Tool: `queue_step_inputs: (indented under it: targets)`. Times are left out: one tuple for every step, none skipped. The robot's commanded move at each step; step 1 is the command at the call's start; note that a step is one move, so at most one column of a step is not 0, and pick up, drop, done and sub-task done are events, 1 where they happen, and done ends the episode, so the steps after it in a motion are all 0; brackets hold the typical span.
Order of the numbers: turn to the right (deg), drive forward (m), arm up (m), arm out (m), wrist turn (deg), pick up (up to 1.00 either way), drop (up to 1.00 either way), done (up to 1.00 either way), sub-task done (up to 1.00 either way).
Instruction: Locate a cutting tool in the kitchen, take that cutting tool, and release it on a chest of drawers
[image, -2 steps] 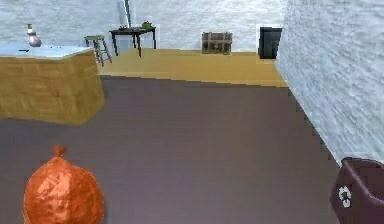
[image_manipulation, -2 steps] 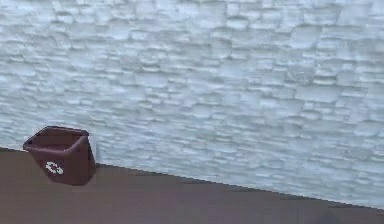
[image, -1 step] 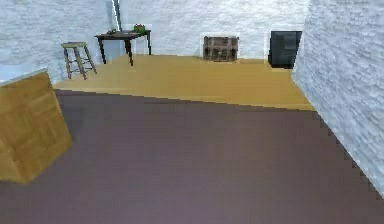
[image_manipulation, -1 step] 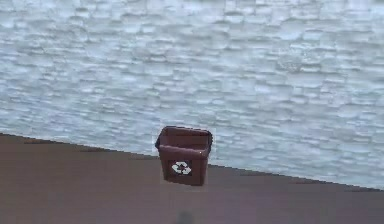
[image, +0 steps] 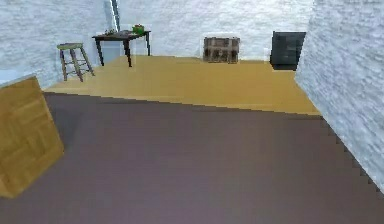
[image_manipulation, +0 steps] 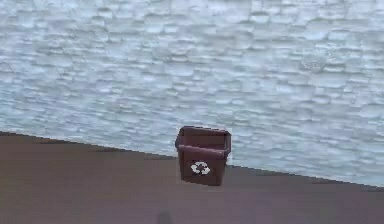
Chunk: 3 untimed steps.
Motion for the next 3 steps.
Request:
queue_step_inputs:
  targets:
    - [-30.0, 0.00, 0.00, 0.00, 0.0, 0.00, 0.00, 0.00, 0.00]
    - [-3.0, 0.00, 0.00, 0.00, 0.0, 0.00, 0.00, 0.00, 0.00]
    - [0.0, 0.70, 0.00, 0.00, 0.0, 0.00, 0.00, 0.00, 0.00]
